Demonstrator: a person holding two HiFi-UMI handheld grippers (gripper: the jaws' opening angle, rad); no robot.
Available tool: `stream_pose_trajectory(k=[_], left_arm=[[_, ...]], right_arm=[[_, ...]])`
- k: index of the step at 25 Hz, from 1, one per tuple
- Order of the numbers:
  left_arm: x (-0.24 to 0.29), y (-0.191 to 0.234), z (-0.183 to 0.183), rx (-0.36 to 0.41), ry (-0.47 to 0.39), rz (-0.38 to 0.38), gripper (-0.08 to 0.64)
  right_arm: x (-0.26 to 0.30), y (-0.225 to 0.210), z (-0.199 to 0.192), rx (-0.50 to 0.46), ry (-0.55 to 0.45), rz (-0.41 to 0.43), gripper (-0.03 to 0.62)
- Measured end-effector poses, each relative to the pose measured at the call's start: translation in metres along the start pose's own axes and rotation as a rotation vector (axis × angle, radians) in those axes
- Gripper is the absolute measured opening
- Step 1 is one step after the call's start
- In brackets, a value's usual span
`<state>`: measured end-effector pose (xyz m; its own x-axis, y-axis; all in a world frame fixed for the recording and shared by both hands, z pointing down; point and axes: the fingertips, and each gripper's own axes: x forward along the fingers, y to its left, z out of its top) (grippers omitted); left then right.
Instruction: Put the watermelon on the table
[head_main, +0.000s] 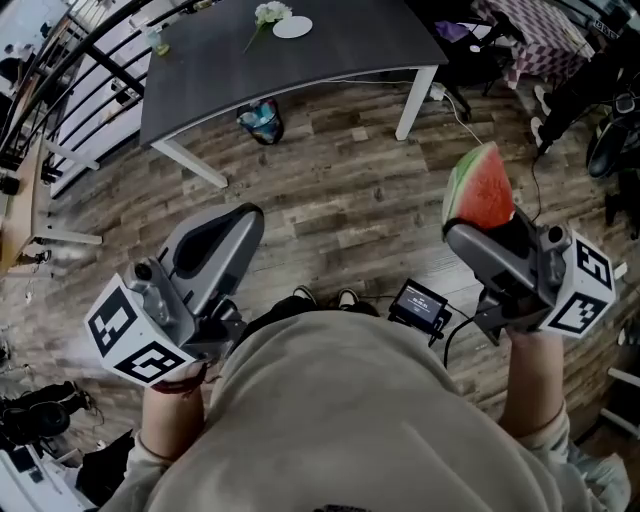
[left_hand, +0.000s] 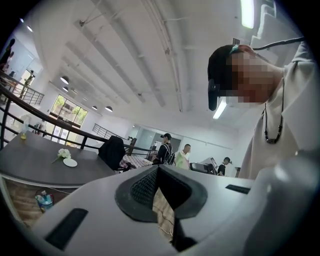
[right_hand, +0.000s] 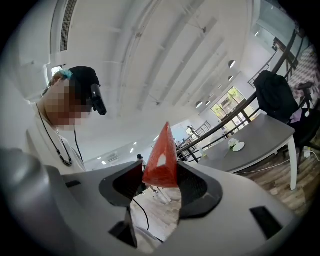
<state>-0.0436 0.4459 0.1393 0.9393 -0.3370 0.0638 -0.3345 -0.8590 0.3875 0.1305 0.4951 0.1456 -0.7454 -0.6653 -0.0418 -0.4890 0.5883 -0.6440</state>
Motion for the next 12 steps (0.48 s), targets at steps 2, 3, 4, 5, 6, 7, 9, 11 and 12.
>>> stream_pose_trajectory(k=[2, 3, 4, 5, 6, 7, 9, 11, 12], left_arm=[[0.003, -0.005, -0.006, 0.008, 0.009, -0.017, 0.005], [0.005, -0.004, -0.008, 0.008, 0.014, -0.019, 0.005], [0.008, -0.001, -0.009, 0.006, 0.019, -0.019, 0.005], [0.012, 0.003, -0.010, 0.002, 0.025, -0.018, 0.005], [0.016, 0.006, -0.011, 0.000, 0.029, -0.021, 0.005], [0.019, 0.006, -0.013, -0.001, 0.030, -0.027, 0.005], [0.024, 0.004, -0.019, 0.001, 0.025, -0.045, 0.005], [0.031, 0.003, -0.020, 0.007, 0.022, -0.066, 0.005], [0.035, 0.005, -0.019, 0.011, 0.023, -0.078, 0.005]], right_arm=[[-0.008, -0.002, -0.002, -0.001, -0.010, -0.008, 0.229], [-0.011, -0.004, -0.003, -0.001, -0.015, -0.015, 0.229], [-0.012, -0.007, -0.002, -0.004, -0.019, -0.023, 0.229], [-0.012, -0.010, -0.001, -0.009, -0.023, -0.031, 0.229], [-0.013, -0.011, 0.000, -0.016, -0.028, -0.038, 0.229], [-0.016, -0.011, 0.000, -0.025, -0.034, -0.043, 0.229], [-0.022, -0.010, -0.002, -0.044, -0.047, -0.053, 0.229], [-0.026, -0.009, -0.002, -0.057, -0.060, -0.066, 0.229], [-0.026, -0.010, 0.000, -0.063, -0.066, -0.074, 0.229]])
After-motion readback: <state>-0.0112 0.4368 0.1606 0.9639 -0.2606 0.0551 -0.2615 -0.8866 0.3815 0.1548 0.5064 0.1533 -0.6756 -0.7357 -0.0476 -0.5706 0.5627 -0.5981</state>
